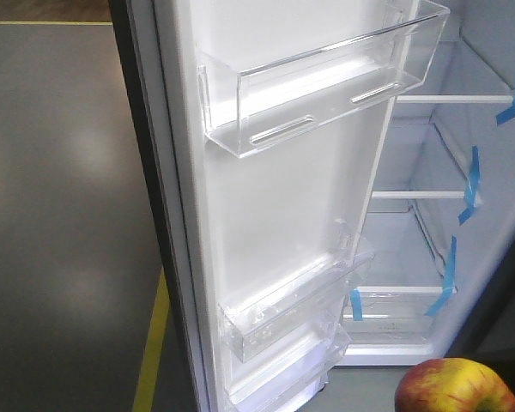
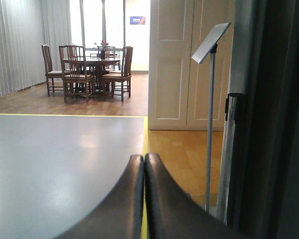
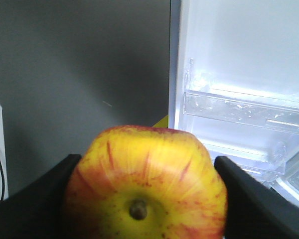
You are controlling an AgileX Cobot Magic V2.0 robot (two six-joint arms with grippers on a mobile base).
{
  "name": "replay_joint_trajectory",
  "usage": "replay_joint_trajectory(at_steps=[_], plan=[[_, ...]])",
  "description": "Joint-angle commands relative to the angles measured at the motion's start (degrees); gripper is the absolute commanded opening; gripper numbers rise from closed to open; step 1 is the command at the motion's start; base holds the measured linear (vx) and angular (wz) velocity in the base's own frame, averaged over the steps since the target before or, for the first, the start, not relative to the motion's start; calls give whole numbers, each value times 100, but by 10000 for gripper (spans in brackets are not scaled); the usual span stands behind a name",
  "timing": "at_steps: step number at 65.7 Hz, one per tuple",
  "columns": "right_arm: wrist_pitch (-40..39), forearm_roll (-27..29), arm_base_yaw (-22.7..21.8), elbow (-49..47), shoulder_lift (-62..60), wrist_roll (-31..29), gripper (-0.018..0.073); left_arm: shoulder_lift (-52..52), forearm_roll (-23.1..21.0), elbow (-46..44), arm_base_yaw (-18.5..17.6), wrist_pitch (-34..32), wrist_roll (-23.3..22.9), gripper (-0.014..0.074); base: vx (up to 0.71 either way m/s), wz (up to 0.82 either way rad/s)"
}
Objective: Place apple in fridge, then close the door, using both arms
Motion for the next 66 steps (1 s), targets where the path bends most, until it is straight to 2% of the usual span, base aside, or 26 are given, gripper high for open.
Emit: replay_joint_trajectory(at_steps=[1, 66], plan=[[-374, 65, -3, -150, 18, -32, 186, -91, -21, 172, -30, -423, -42, -6, 3, -3], [-369, 65, -3, -150, 18, -32, 186, -91, -21, 172, -30, -423, -42, -6, 1, -3]])
